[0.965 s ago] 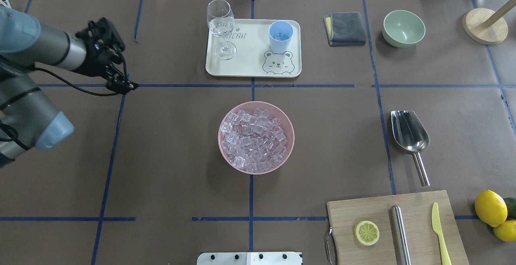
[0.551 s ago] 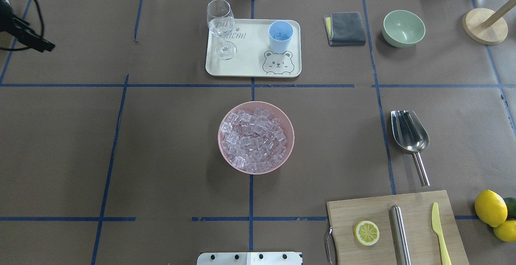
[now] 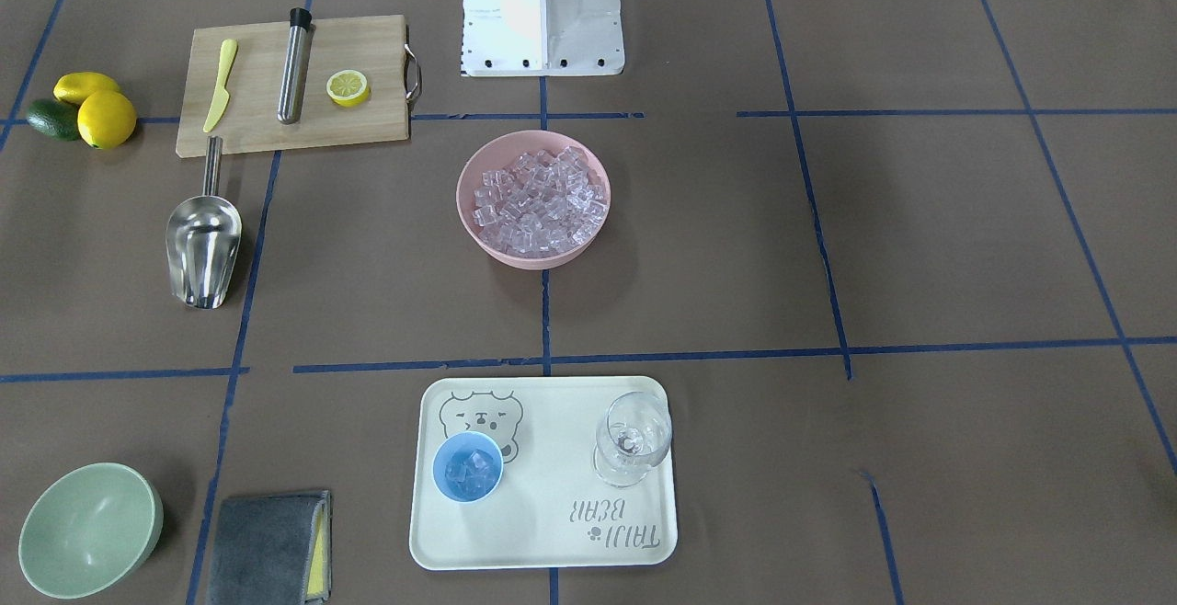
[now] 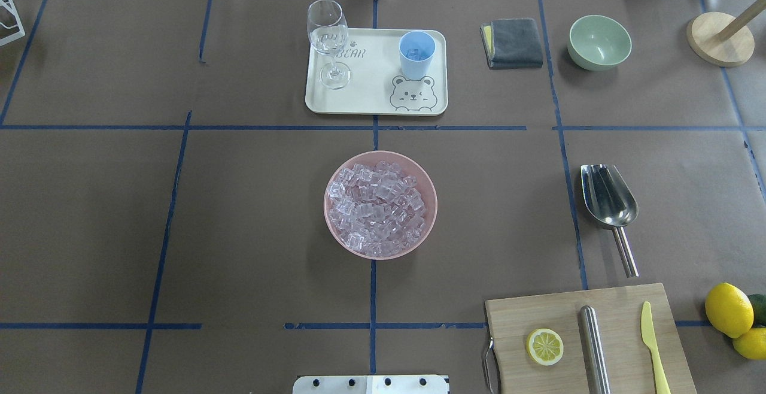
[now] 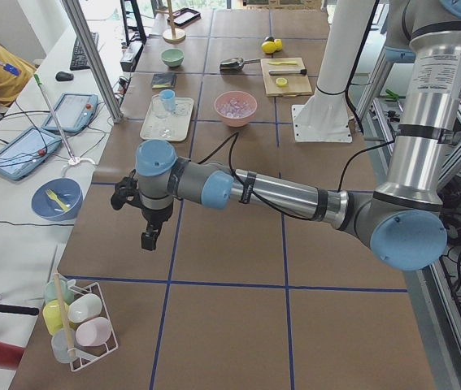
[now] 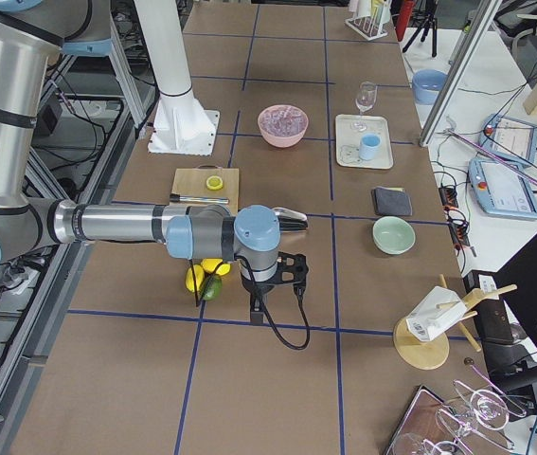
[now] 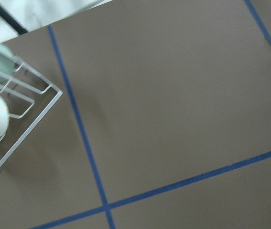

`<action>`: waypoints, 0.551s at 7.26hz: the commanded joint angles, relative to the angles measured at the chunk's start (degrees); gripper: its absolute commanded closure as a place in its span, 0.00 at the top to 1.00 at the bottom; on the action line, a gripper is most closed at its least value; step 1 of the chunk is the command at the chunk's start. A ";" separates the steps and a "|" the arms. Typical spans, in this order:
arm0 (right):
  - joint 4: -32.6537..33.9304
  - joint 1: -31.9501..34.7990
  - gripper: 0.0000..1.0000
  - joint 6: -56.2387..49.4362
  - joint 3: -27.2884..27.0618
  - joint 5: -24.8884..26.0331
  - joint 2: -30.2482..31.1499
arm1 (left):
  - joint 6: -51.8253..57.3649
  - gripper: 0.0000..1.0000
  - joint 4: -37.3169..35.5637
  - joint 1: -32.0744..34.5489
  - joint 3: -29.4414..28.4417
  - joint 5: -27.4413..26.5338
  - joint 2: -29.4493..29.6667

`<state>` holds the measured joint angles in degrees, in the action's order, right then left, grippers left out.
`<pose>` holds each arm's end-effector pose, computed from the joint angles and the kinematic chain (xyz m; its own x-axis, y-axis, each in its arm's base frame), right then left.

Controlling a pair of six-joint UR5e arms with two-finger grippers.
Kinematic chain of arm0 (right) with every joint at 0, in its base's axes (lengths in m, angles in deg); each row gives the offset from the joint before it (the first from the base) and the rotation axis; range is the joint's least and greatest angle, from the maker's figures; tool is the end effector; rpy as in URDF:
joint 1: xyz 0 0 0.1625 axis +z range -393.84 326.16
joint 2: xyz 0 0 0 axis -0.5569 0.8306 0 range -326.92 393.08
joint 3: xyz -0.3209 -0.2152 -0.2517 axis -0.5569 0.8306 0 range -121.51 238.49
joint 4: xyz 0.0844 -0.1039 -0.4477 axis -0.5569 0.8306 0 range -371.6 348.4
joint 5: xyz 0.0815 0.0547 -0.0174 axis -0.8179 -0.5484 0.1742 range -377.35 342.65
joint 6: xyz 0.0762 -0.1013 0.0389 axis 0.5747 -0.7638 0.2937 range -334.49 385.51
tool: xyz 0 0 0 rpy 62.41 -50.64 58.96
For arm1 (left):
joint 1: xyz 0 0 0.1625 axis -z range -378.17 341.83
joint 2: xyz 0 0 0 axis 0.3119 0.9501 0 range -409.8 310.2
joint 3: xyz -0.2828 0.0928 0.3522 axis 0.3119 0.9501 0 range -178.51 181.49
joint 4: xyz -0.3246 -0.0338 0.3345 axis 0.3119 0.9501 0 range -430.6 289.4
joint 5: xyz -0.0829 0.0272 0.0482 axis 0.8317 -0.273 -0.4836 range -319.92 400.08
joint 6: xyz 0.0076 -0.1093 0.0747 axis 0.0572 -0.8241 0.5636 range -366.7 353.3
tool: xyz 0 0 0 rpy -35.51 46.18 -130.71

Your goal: Put ice in cup with scoop

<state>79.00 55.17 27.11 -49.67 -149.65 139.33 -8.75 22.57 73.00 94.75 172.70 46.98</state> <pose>0.0368 -0.4212 0.6861 0.7395 -0.0003 0.6731 -0.0033 1.0000 0.0041 -0.0562 -0.6138 0.6145 0.7377 0.1047 -0.6669 0.0464 0.9777 0.2049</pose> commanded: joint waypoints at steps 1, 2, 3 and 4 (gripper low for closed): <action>-0.08 0.02 1.00 -0.01 -0.12 0.46 -0.16 | 0.56 1.00 -0.97 5.31 -0.89 0.97 -5.87; -0.16 -0.07 1.00 0.34 -0.38 0.55 -0.08 | 0.39 1.00 1.12 5.07 -1.68 0.97 -9.47; -0.17 -0.07 1.00 0.08 0.14 0.64 -0.25 | 0.47 1.00 1.92 5.07 -1.16 0.80 -10.21; -0.25 -0.07 1.00 -0.18 0.32 0.64 -0.43 | 0.12 1.00 2.80 5.07 -0.98 1.06 -10.21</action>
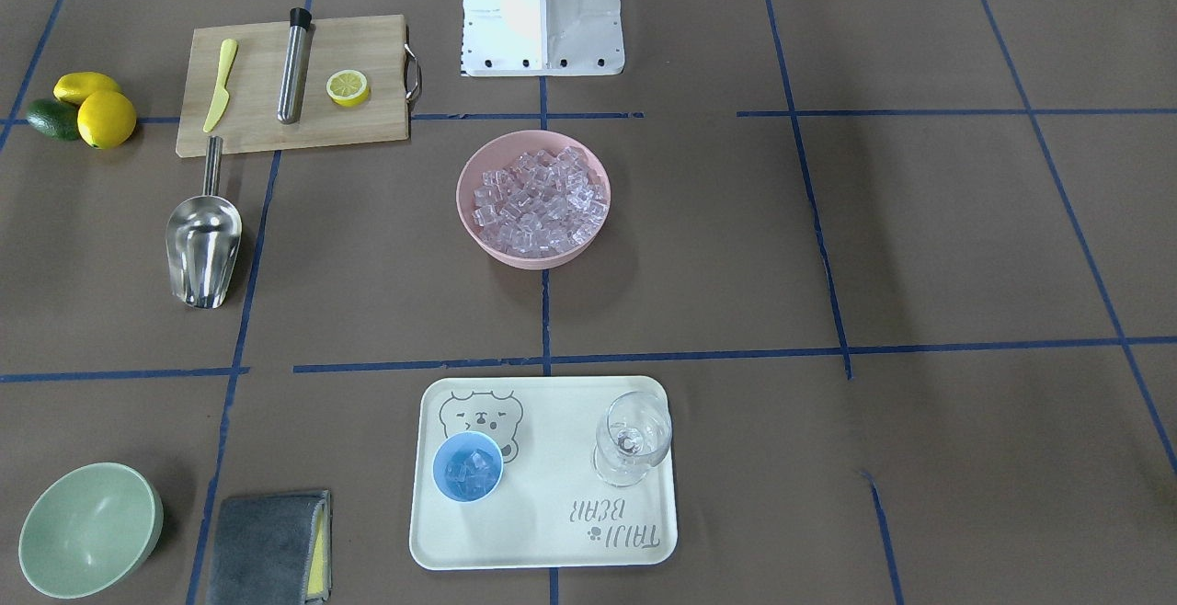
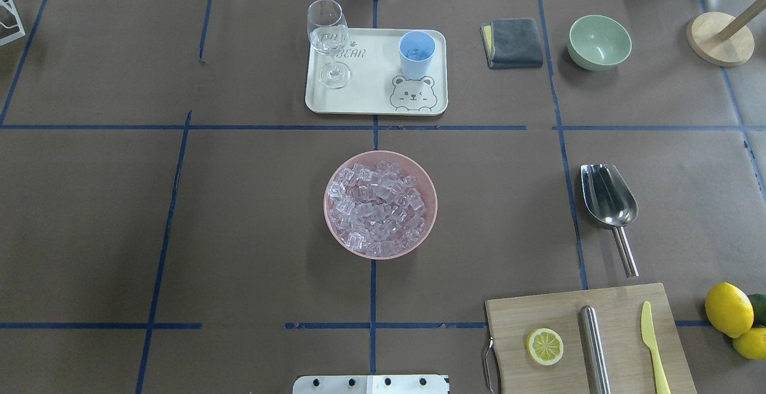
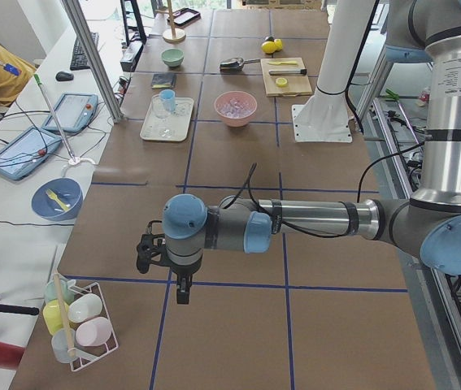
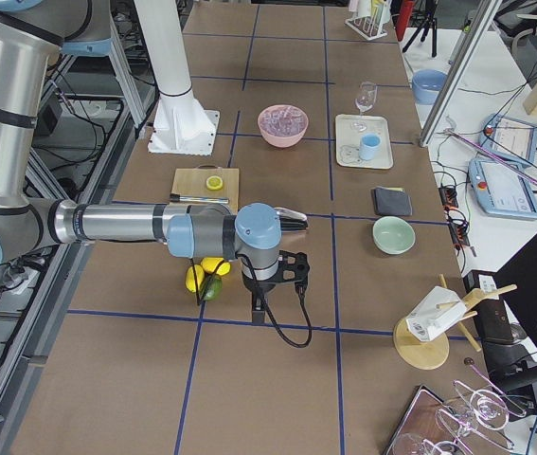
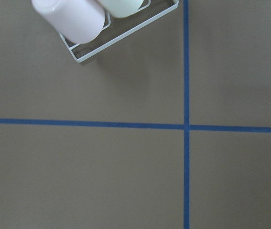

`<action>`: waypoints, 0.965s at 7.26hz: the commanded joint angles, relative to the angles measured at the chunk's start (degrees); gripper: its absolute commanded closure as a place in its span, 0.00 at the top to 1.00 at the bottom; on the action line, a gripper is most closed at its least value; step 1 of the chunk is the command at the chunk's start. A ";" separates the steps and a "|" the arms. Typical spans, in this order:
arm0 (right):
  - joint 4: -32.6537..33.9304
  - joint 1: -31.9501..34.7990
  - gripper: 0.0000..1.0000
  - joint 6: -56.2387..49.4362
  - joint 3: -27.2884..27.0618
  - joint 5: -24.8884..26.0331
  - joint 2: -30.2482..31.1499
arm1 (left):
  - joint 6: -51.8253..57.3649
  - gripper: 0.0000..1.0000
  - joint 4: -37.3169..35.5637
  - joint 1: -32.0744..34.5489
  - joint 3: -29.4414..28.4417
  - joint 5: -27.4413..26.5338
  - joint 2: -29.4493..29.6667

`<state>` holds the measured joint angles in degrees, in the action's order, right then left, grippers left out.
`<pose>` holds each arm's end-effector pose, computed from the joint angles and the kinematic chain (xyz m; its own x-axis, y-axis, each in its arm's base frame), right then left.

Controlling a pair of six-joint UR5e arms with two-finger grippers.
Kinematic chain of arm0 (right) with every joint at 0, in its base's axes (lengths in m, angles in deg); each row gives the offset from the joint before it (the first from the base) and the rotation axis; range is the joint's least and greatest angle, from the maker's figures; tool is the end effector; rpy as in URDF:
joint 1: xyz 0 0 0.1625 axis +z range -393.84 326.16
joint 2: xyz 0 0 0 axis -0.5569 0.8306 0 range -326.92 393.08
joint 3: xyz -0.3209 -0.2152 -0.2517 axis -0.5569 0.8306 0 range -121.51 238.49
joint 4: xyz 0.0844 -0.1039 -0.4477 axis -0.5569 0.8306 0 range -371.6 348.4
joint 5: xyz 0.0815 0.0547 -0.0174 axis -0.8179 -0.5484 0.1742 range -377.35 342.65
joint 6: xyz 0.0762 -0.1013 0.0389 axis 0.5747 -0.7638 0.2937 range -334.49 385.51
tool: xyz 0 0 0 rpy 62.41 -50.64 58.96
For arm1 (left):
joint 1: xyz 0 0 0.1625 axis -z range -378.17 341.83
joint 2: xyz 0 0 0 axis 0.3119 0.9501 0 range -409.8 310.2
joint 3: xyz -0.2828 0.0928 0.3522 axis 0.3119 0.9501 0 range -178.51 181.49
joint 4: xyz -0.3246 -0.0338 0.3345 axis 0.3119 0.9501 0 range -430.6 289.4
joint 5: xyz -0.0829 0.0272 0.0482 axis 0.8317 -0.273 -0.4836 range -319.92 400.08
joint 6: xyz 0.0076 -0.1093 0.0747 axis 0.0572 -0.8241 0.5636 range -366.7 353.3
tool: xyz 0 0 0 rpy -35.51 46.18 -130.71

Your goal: Put ice in cup with scoop

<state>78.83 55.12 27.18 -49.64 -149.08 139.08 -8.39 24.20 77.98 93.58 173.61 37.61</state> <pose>0.0373 -0.4238 0.6851 0.7461 -0.0042 0.6658 -0.0036 0.9999 0.0103 -0.0990 -0.5260 0.7154 0.7230 -0.0556 -0.6887 0.1284 0.9902 0.0548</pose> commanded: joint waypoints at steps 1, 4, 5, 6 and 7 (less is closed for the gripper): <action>-0.08 -0.01 1.00 -0.34 0.29 0.15 -0.18 | -0.24 1.00 1.17 0.00 0.37 0.16 -0.84; -0.34 -0.01 1.00 0.01 0.37 -0.02 -0.10 | 0.19 1.00 1.09 -0.44 0.37 -0.11 -0.67; -0.35 -0.01 1.00 0.09 0.38 -0.20 -0.10 | 0.19 1.00 1.17 -0.79 0.54 -0.02 -0.67; -0.35 -0.01 1.00 0.01 0.46 -0.20 -0.01 | 0.28 1.00 1.17 -1.49 0.54 0.07 -0.58; -0.35 -0.01 1.00 -0.08 0.46 -0.20 -0.01 | 0.20 1.00 1.17 -3.41 0.63 -0.02 -0.49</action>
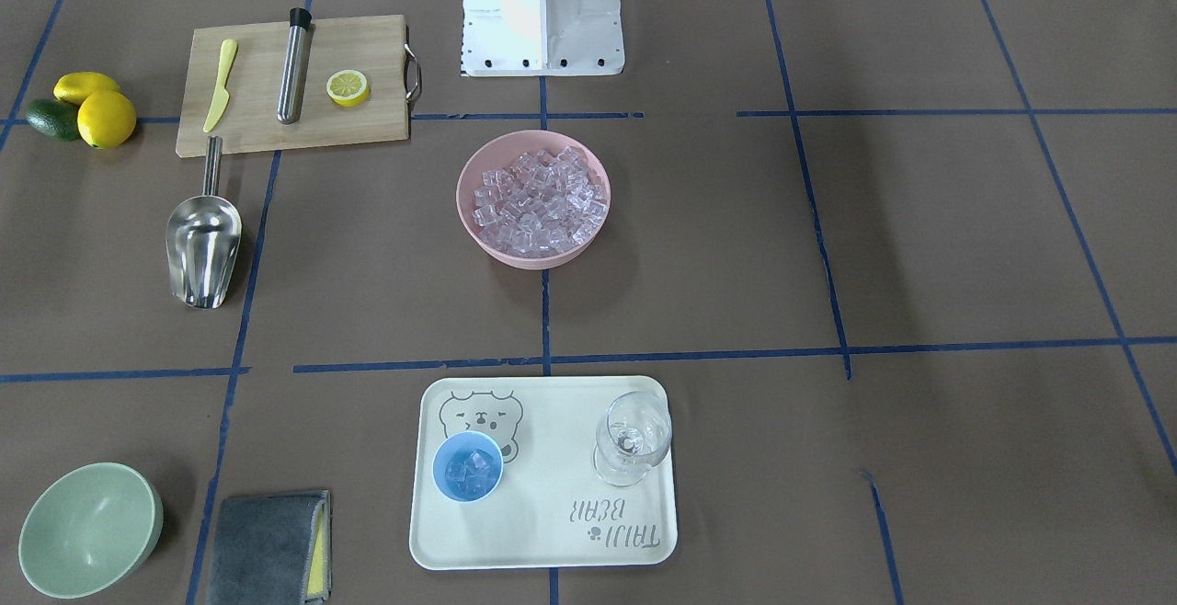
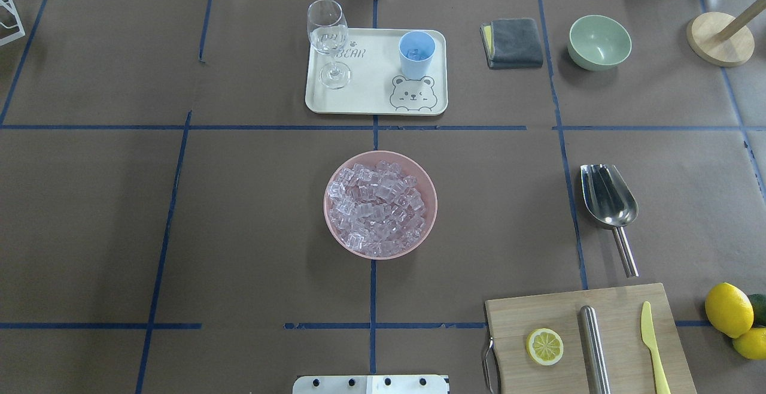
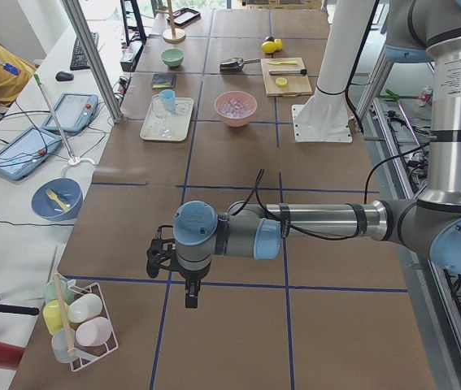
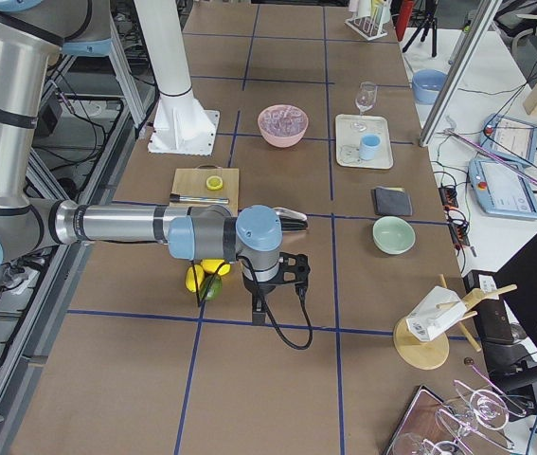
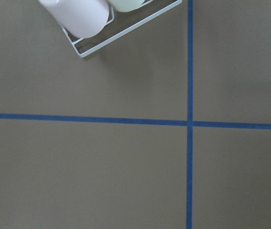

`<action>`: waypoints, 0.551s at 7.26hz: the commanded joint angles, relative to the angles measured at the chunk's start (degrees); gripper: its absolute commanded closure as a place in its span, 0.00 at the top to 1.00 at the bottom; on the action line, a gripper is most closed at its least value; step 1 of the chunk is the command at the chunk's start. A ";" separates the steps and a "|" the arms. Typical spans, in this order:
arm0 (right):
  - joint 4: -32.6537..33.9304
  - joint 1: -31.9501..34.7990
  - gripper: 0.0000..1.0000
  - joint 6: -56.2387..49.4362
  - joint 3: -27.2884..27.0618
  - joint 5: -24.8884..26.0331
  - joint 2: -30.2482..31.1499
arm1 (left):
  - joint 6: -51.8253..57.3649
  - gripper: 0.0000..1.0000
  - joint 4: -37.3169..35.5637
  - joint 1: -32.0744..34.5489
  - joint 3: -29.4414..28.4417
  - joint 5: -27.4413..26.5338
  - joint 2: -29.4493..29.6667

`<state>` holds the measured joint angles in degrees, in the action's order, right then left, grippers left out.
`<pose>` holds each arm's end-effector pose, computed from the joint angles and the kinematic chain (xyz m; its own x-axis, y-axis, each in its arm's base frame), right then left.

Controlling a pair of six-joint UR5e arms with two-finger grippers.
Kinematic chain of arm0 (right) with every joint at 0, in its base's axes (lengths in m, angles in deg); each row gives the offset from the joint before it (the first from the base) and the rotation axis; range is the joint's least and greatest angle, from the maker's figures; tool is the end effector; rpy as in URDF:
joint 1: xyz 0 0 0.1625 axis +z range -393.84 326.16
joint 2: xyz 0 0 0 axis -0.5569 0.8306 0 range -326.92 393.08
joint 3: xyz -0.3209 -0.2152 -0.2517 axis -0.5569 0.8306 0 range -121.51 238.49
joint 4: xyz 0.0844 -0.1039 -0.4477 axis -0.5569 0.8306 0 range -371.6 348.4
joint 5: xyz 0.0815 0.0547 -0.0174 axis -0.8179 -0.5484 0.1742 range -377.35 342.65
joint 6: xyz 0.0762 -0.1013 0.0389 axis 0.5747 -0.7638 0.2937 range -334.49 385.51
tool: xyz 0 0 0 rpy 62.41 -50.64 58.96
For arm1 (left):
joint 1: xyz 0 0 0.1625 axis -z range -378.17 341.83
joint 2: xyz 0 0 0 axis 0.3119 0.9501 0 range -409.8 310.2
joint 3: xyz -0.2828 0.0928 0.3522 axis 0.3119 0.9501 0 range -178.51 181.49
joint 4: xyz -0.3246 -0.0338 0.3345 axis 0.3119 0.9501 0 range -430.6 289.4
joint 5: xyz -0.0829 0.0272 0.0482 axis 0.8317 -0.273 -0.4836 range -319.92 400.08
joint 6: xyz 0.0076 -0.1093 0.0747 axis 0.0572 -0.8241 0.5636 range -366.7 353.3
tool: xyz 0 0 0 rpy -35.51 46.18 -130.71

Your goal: Put ice in cup with scoop

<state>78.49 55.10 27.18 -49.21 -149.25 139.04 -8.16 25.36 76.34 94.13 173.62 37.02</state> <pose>0.0369 -0.4241 0.6881 0.7441 -0.0039 0.6680 -0.0031 1.0000 0.0094 -0.0837 -0.5256 0.7133 0.7256 -0.0175 -0.6879 0.0969 0.9923 0.0771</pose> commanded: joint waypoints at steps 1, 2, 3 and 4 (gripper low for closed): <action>-0.01 0.00 1.00 0.01 0.12 -0.03 0.04 | -0.03 1.00 0.01 -1.87 0.17 -0.03 0.10; -0.01 0.00 1.00 0.09 0.21 -0.20 0.04 | -0.03 1.00 0.01 -1.96 0.17 -0.03 0.36; -0.01 0.00 1.00 0.10 0.30 -0.20 0.04 | -0.03 1.00 0.01 -2.14 0.08 -0.03 0.36; -0.01 0.00 1.00 0.10 0.39 -0.29 0.04 | -0.03 1.00 0.01 -2.22 0.17 -0.03 0.36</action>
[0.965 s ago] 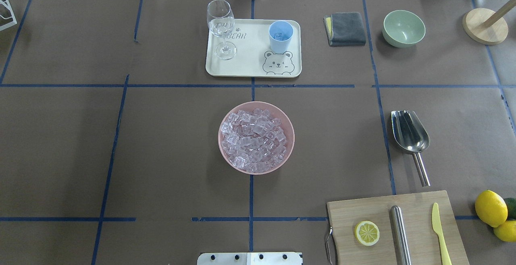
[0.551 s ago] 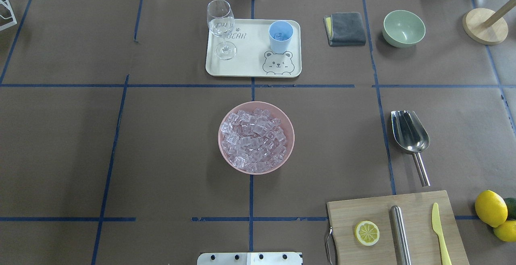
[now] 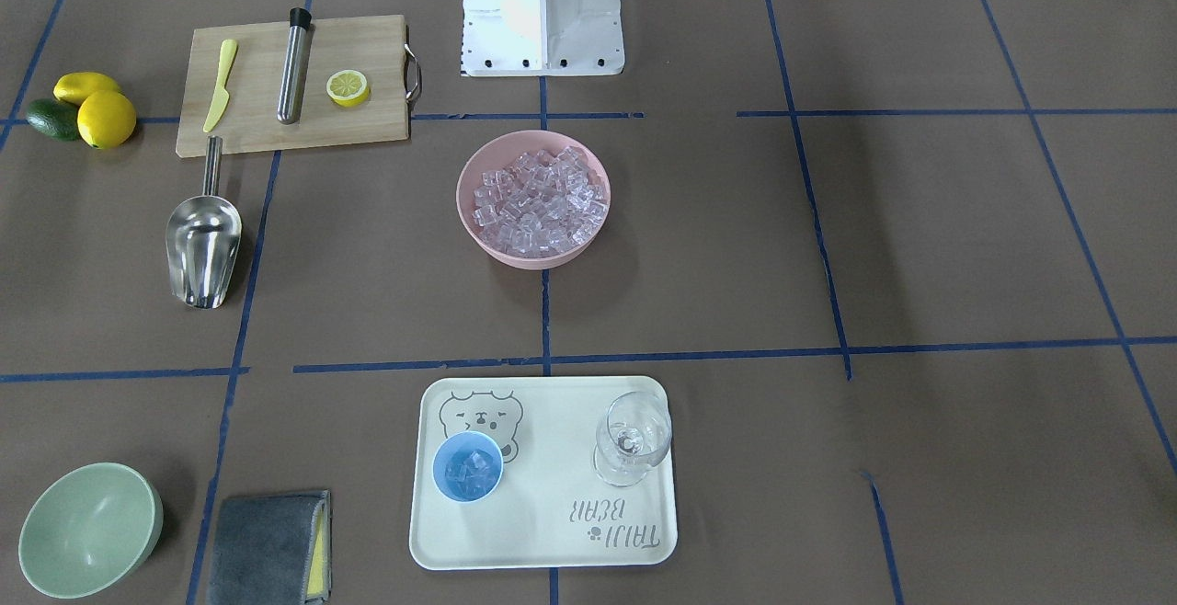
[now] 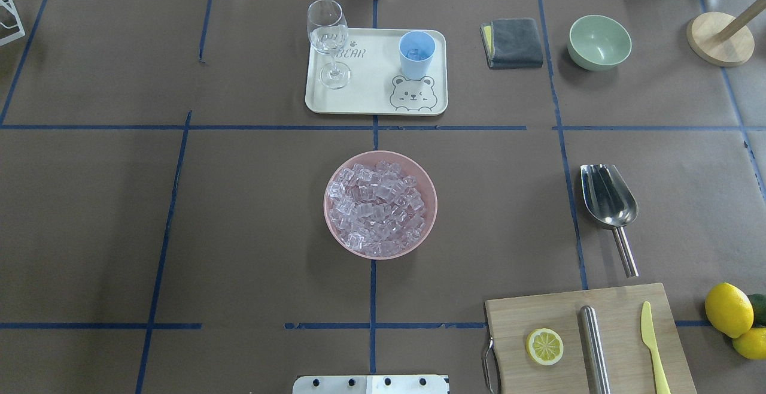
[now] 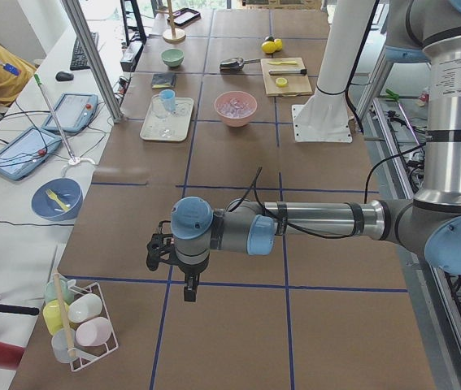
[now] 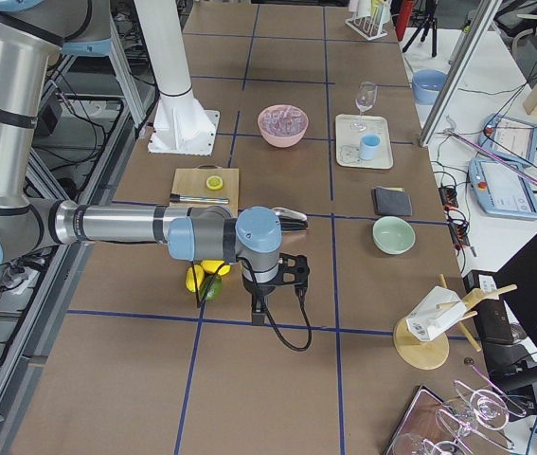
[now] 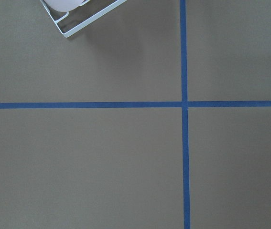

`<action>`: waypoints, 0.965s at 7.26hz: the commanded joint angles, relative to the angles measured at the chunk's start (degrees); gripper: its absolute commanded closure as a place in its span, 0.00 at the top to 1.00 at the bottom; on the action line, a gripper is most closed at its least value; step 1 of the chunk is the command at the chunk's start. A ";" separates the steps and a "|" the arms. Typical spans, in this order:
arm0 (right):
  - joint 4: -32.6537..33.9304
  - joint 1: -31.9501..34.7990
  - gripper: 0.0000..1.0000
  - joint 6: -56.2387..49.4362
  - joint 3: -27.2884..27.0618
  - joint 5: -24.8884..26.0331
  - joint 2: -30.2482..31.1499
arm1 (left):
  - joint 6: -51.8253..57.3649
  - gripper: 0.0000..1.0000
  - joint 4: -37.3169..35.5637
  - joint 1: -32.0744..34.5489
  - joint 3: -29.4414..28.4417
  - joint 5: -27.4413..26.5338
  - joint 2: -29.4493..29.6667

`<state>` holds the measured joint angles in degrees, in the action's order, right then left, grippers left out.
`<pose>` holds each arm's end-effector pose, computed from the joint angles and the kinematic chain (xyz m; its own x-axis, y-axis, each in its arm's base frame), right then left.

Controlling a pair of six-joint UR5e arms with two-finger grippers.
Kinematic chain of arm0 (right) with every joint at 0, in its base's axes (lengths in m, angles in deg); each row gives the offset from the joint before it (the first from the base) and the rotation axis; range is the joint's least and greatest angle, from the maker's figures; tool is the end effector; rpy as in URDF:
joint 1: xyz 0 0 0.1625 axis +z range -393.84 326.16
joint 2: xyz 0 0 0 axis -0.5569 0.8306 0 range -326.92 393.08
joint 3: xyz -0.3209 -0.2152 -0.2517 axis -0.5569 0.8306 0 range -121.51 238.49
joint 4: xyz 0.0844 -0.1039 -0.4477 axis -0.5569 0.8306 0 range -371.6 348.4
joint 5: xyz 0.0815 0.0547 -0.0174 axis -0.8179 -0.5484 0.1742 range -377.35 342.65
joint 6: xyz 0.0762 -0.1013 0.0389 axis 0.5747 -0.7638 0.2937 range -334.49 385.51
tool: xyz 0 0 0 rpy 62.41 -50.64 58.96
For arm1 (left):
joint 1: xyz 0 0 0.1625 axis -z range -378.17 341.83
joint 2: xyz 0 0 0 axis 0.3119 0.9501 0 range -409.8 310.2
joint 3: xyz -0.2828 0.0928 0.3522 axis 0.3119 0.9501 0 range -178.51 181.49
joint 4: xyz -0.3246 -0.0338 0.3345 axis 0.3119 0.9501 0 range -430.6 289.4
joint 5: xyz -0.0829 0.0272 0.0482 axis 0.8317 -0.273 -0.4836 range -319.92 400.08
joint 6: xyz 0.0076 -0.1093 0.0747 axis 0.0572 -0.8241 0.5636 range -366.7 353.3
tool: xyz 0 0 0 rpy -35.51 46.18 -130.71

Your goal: Put ice in cup with scoop

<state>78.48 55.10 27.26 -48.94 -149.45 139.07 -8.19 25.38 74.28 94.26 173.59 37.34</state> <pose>0.0365 -0.4234 0.6906 0.7418 0.0008 0.6706 -0.0041 1.0000 0.0033 -0.0649 -0.5316 0.7091 0.7263 0.0137 -0.6872 0.0616 0.9945 0.0849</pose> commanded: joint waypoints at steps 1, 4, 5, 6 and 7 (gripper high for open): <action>0.00 0.00 1.00 -0.07 0.11 -0.09 0.00 | 0.09 1.00 0.00 -0.17 -0.05 0.00 0.04; 0.00 -0.09 1.00 0.02 0.11 -0.09 0.00 | 0.09 1.00 0.09 -0.25 0.04 0.09 0.13; 0.00 -0.09 1.00 0.02 0.11 -0.18 0.00 | 0.09 1.00 0.09 -0.43 0.13 0.09 0.13; 0.00 -0.09 1.00 0.02 0.11 -0.27 0.00 | 0.09 1.00 0.09 -0.95 0.13 0.09 0.13; 0.00 -0.09 1.00 0.02 0.11 -0.27 0.00 | 0.09 1.00 0.09 -1.04 0.04 0.09 0.13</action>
<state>78.48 55.01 27.27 -48.82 -149.67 139.07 -8.11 25.46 73.51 94.35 173.67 37.47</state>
